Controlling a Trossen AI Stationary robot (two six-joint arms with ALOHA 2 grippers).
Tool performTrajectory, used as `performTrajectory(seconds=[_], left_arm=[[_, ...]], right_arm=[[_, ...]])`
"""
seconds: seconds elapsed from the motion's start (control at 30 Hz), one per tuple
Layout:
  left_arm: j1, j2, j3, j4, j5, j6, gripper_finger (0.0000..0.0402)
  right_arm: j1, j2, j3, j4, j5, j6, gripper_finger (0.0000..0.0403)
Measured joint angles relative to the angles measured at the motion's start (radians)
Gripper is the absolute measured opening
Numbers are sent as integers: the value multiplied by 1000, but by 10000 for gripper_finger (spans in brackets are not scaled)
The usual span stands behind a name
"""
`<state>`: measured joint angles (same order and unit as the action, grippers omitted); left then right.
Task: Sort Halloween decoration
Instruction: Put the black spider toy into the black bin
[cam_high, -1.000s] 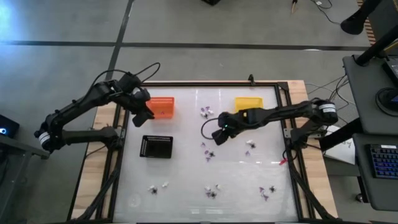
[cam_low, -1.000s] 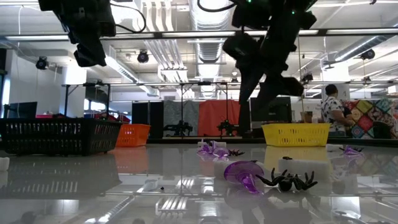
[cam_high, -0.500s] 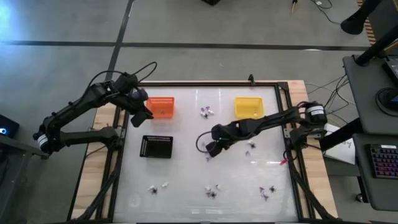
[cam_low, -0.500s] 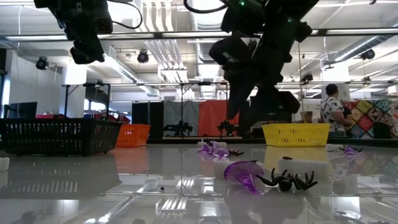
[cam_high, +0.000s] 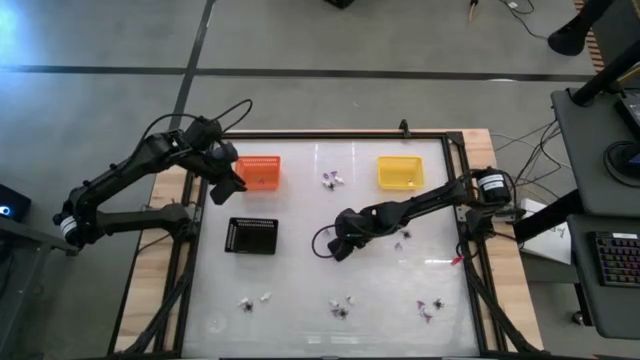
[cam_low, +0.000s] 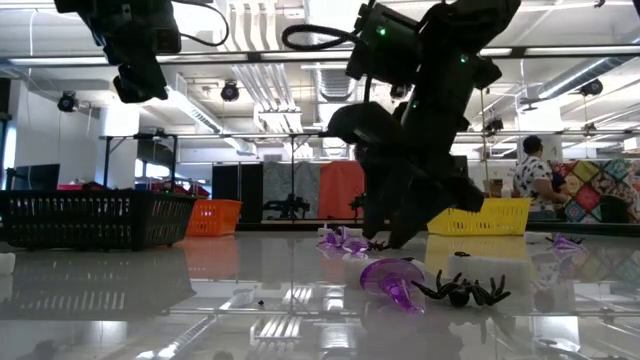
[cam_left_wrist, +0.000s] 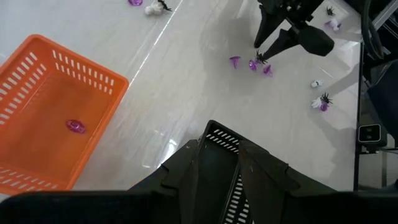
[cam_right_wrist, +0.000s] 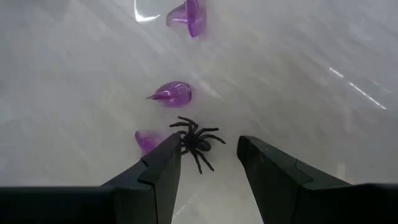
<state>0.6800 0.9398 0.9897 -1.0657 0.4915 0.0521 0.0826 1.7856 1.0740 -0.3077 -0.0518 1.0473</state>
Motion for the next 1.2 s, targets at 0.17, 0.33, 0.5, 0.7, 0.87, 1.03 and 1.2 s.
performTrajectory(seconds=[0.17,0.33,0.5,0.7,0.87,1.03,1.2], left_arm=[[0,0,0,0,-1,-2,98],[0,0,0,0,-2,-9,98],[0,0,0,0,-2,-10,98],[0,0,-2,-2,-2,-10,98],[0,0,-2,-3,-2,2,98],[0,0,-2,-5,-2,10,98],[0,1,-3,-6,-2,14,98]], right_arm=[[0,15,1,14,1,0,164],[0,20,0,37,1,0,164],[0,30,0,49,2,0,164],[0,56,1,58,2,22,162],[3,59,1,57,1,36,140],[2,60,1,54,3,41,103],[2,60,1,51,5,42,61]])
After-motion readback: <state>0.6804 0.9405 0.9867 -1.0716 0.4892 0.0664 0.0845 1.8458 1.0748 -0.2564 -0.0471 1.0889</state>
